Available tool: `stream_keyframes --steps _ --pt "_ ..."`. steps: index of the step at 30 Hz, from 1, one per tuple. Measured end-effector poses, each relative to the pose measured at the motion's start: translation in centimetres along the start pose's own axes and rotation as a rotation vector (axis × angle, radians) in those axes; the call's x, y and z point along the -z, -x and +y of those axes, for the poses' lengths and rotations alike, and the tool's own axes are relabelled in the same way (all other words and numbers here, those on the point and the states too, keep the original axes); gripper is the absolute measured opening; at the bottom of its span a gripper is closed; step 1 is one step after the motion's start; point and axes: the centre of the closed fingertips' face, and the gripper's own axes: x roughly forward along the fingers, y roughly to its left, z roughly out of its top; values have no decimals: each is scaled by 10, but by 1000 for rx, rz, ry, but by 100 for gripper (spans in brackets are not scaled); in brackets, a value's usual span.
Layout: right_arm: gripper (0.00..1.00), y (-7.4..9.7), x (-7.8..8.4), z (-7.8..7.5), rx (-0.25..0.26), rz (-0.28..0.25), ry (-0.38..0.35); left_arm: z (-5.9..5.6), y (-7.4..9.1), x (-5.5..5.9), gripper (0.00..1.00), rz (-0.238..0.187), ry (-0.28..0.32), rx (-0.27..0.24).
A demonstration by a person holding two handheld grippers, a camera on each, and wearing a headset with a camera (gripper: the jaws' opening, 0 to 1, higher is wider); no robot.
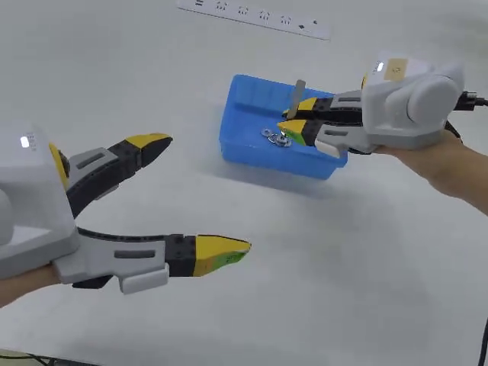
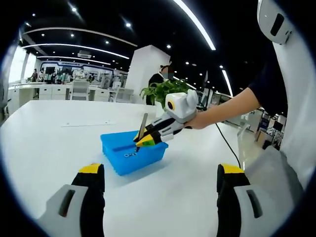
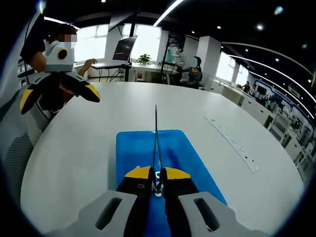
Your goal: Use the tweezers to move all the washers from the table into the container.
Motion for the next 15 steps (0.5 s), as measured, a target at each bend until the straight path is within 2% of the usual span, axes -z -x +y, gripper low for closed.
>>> stream_keyframes --steps 11,15 --pt "10 0 -1 -1 5 -33 -38 -6 1 2 100 10 8 3" --pt "10 -1 1 1 -2 -23 -34 -6 2 2 100 9 10 0"
